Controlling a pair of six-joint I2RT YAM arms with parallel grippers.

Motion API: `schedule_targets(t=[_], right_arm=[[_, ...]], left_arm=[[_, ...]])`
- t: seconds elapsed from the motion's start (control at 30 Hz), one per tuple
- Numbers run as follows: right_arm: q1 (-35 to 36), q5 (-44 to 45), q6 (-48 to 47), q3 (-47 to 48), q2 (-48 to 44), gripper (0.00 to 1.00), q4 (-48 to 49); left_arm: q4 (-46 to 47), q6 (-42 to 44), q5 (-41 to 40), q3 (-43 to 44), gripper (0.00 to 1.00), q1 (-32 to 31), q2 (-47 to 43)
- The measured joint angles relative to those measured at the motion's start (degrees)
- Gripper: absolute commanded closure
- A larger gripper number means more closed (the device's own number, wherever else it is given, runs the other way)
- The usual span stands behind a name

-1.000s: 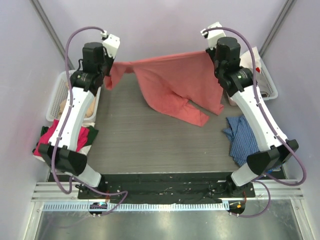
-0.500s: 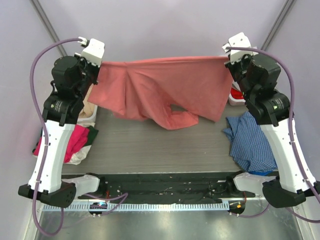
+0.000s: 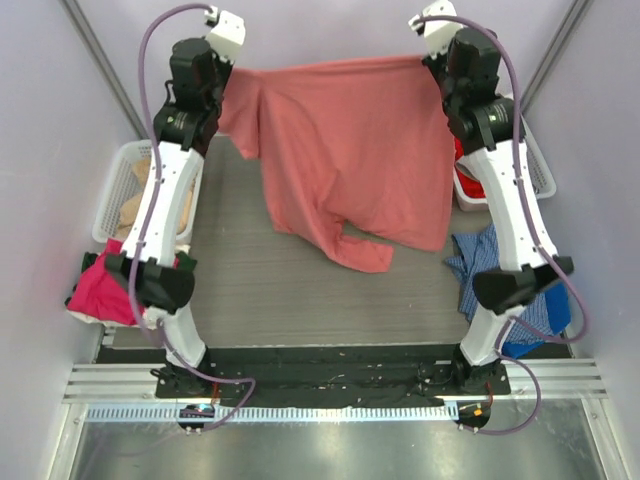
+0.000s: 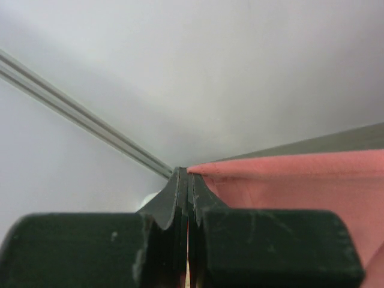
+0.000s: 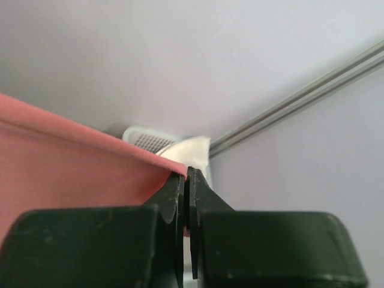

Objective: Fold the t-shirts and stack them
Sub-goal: Flatten the tshirt out

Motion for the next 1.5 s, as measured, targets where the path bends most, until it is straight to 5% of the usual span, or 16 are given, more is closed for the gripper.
schedule_targets(t=[0.13,0.23,0.6,0.93,1.13,1.3,1.4,1.5], right_arm=[[-0.61,1.90,-2.47,15.13,10.16,0.99,0.70],[-0.59,2.01,-2.84,14.82,9.62,0.99,1.11],[-0.59,-1.90,1.73,-0.74,-10.40,0.99,-1.66],[-0.79,-10.54,8.48,-8.61,-26.51,0.99,-12.31],[-0.83,-11.63,9.79,-10.88,-26.10,0.99,-14.60],[-0.87,-9.33,9.70,-7.80,-19.52,0.99,-12.59],[-1.14,-6.97,8.66,-3.13,-12.76,0.99,-9.22],[-1.70,-4.83,7.08,5.53,-3.17,0.99,-5.03]], left_arm=[[2.25,1.73,-2.75,16.98,1.00,0.02,11.15],[4.31,2.27,-2.82,17.33,1.00,0.02,10.40],[8.15,2.64,2.95,-19.15,1.00,-6.49,-25.75],[-2.54,-3.58,6.36,-29.83,1.00,-10.43,-41.07],[-4.92,-4.96,5.11,-29.22,1.00,-10.47,-39.67],[1.99,-2.80,-0.20,-24.41,1.00,-10.43,-31.34],[8.72,-0.13,-2.45,-17.55,1.00,-9.29,-21.86],[13.94,1.77,-3.87,-1.97,1.00,-6.19,-6.67]])
